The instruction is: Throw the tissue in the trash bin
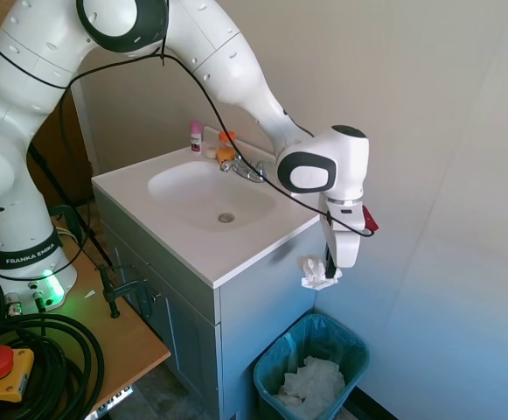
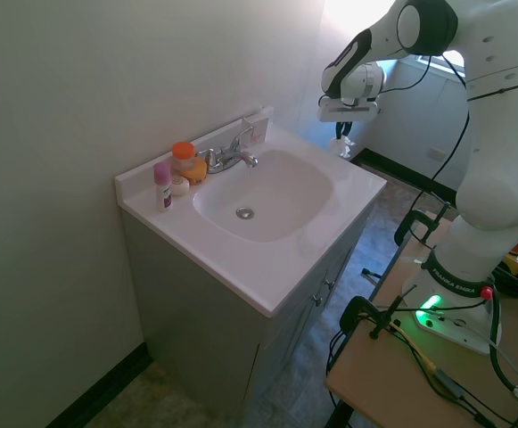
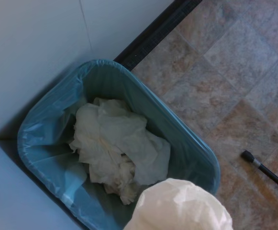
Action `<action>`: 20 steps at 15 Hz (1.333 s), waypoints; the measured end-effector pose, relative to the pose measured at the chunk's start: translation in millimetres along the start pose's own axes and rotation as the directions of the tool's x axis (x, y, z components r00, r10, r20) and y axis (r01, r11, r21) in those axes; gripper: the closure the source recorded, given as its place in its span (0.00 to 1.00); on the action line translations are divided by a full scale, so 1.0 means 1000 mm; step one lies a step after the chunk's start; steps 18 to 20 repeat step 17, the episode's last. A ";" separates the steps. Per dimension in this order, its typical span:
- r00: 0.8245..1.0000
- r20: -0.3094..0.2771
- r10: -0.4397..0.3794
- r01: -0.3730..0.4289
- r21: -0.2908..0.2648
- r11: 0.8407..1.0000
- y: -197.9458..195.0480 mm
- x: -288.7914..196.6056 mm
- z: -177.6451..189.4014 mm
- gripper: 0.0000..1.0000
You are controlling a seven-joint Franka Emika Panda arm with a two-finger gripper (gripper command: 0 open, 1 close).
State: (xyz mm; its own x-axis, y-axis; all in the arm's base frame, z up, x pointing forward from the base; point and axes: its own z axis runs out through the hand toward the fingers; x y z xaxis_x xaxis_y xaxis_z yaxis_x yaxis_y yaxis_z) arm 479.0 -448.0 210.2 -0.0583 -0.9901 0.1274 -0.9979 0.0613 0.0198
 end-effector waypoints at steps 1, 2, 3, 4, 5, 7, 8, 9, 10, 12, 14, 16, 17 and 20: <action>1.000 0.000 0.000 0.000 -0.002 1.000 -0.002 0.001 0.000 0.00; 1.000 0.002 0.002 -0.002 -0.004 1.000 -0.001 0.003 -0.001 0.00; 1.000 0.002 0.000 0.000 -0.004 1.000 -0.003 0.002 0.000 0.00; 1.000 0.002 -0.002 0.003 -0.003 1.000 -0.005 0.002 0.000 0.00; 1.000 0.001 -0.002 0.002 -0.003 1.000 -0.005 0.002 0.000 0.00; 1.000 0.000 -0.001 0.001 0.004 1.000 -0.007 0.003 -0.004 0.00; 1.000 -0.001 0.000 0.000 0.009 1.000 -0.005 0.004 -0.008 0.00; 1.000 -0.002 -0.005 0.005 0.021 1.000 -0.007 0.003 -0.015 0.00; 1.000 -0.001 -0.011 0.011 0.034 0.999 -0.007 0.001 -0.024 0.00; 0.999 0.007 -0.051 0.050 0.075 0.996 -0.001 -0.013 -0.054 0.00; 0.996 0.005 -0.090 0.088 0.130 0.988 0.011 -0.031 -0.095 0.00; 0.991 -0.010 -0.130 0.130 0.184 0.974 0.027 -0.053 -0.127 0.00; 0.988 -0.022 -0.151 0.153 0.206 0.967 0.037 -0.064 -0.142 0.00; 0.988 -0.022 -0.151 0.153 0.206 0.967 0.037 -0.064 -0.142 0.00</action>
